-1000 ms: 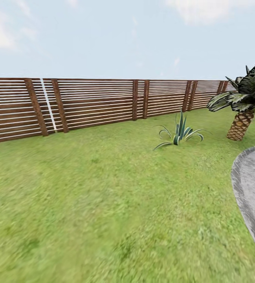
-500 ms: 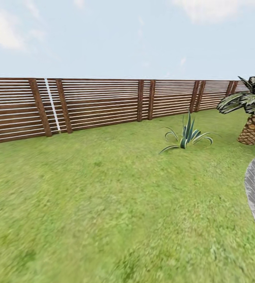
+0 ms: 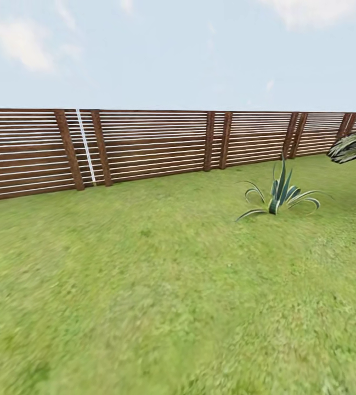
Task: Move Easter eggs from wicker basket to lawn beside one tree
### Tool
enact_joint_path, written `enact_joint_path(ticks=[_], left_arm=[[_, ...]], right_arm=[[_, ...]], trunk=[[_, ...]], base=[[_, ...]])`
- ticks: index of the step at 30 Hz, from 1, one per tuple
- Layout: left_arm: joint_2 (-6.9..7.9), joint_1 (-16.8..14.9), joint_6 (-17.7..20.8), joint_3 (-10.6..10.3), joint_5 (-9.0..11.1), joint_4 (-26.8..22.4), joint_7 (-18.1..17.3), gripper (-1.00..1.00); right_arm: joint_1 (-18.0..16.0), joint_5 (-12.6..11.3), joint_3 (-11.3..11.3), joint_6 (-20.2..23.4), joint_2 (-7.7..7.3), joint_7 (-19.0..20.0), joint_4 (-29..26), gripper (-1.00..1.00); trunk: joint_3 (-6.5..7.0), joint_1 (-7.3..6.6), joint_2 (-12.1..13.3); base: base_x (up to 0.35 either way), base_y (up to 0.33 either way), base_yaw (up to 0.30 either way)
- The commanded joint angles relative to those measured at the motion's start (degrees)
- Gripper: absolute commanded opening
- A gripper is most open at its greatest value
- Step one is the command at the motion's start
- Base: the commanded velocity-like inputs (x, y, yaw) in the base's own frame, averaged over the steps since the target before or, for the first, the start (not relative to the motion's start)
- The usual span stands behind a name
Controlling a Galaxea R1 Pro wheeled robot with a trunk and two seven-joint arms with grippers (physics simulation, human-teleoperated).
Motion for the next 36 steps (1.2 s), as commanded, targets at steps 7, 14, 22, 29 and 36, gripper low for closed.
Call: enact_joint_path(ticks=[7, 14, 22, 29, 36], left_arm=[[0.02, 0.03, 0.07, 0.03, 0.02, -0.2, -0.05, 1.0], [0.03, 0.03, 0.07, 0.03, 0.02, -0.21, -0.05, 1.0], [0.01, 0.03, 0.07, 0.03, 0.02, -0.21, -0.05, 1.0], [0.01, 0.03, 0.07, 0.03, 0.02, -0.21, -0.05, 1.0], [0.01, 0.03, 0.07, 0.03, 0.02, -0.21, -0.05, 1.0]], right_arm=[[-0.08, 0.03, 0.21, -0.03, 0.01, -0.09, 0.12, 1.0], [-0.08, -0.04, 0.08, 0.05, 0.01, -0.11, 0.12, 1.0], [-0.08, -0.04, 0.05, 0.05, 0.01, -0.11, 0.12, 1.0], [-0.08, -0.04, 0.05, 0.05, 0.01, -0.11, 0.12, 1.0], [-0.08, 0.36, 0.42, -0.03, 0.01, -0.11, 0.12, 1.0]], trunk=[[-0.04, 0.03, -0.02], [-0.04, 0.03, -0.02], [-0.04, 0.03, -0.02], [-0.04, 0.03, -0.02], [-0.04, 0.03, -0.02]], base=[[0.339, 0.0, 0.003], [0.339, 0.0, 0.197], [0.339, 0.0, 0.257], [0.339, 0.0, 0.256], [0.339, 0.0, 0.063]])
